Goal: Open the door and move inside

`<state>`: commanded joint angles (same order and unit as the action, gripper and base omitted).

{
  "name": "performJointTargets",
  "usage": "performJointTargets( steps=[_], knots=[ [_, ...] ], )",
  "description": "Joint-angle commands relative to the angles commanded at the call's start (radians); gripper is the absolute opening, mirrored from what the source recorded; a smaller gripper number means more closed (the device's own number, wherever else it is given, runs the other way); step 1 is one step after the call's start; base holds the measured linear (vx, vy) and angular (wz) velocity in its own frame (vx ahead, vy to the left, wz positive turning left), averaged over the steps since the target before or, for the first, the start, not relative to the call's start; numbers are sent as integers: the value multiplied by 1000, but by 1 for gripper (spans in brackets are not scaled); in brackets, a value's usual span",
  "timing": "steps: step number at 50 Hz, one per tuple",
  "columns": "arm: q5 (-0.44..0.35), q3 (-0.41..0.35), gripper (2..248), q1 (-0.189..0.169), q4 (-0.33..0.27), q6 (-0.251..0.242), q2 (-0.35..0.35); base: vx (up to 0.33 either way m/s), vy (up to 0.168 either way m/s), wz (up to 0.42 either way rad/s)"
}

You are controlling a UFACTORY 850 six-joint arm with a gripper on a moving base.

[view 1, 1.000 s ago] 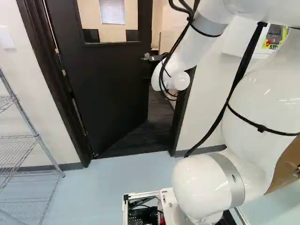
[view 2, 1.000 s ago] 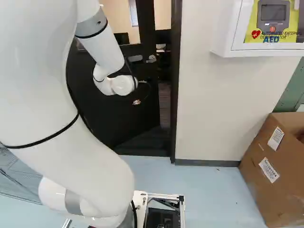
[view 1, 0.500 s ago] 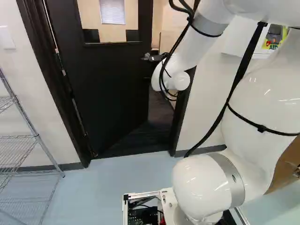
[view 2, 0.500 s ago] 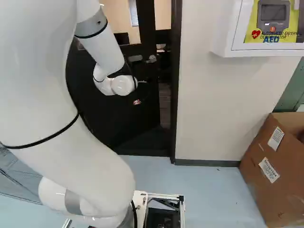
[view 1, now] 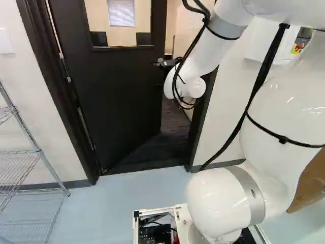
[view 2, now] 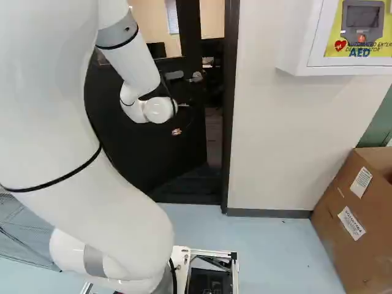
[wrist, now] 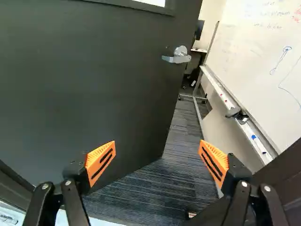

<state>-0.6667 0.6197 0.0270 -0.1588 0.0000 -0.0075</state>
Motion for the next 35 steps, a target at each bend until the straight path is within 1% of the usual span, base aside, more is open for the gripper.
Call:
performJointTargets(
  steps=[35],
  knots=[
    [0, 0, 247, 0, 0, 0, 0, 53, 55, -10]
  ],
)
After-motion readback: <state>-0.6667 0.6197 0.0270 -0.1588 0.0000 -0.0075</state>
